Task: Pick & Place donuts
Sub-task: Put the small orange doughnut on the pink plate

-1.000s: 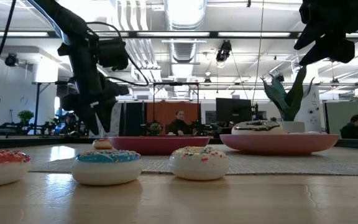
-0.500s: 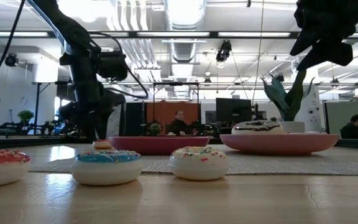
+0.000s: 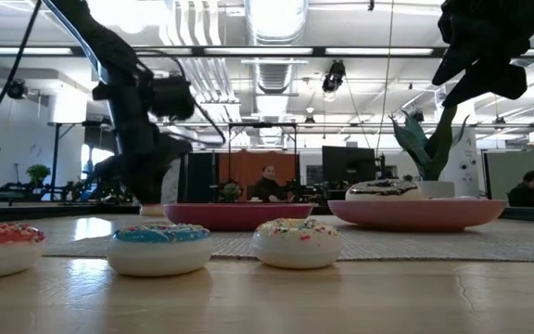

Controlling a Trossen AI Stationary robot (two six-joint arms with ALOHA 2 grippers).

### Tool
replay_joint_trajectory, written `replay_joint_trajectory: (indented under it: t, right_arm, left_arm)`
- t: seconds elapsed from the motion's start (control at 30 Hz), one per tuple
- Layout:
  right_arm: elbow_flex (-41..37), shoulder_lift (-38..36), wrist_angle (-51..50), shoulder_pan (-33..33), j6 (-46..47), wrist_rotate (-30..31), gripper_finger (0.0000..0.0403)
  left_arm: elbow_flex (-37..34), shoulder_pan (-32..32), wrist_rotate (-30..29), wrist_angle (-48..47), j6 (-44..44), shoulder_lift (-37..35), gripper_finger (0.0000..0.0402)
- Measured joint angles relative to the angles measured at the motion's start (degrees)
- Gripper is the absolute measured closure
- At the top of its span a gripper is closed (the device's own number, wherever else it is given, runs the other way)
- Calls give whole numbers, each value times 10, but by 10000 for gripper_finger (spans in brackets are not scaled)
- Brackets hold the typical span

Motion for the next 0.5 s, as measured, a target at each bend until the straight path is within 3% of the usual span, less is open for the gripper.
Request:
replay_joint_trajectory:
  t: [0.27, 0.5]
  right_arm:
    - [0, 0, -1, 0, -8, 0, 188]
    - [0, 0, -1, 0, -11, 0, 188]
  left_arm:
    - [62, -82, 1, 12, -30, -64, 401]
    - [133, -172, -73, 31, -36, 25, 401]
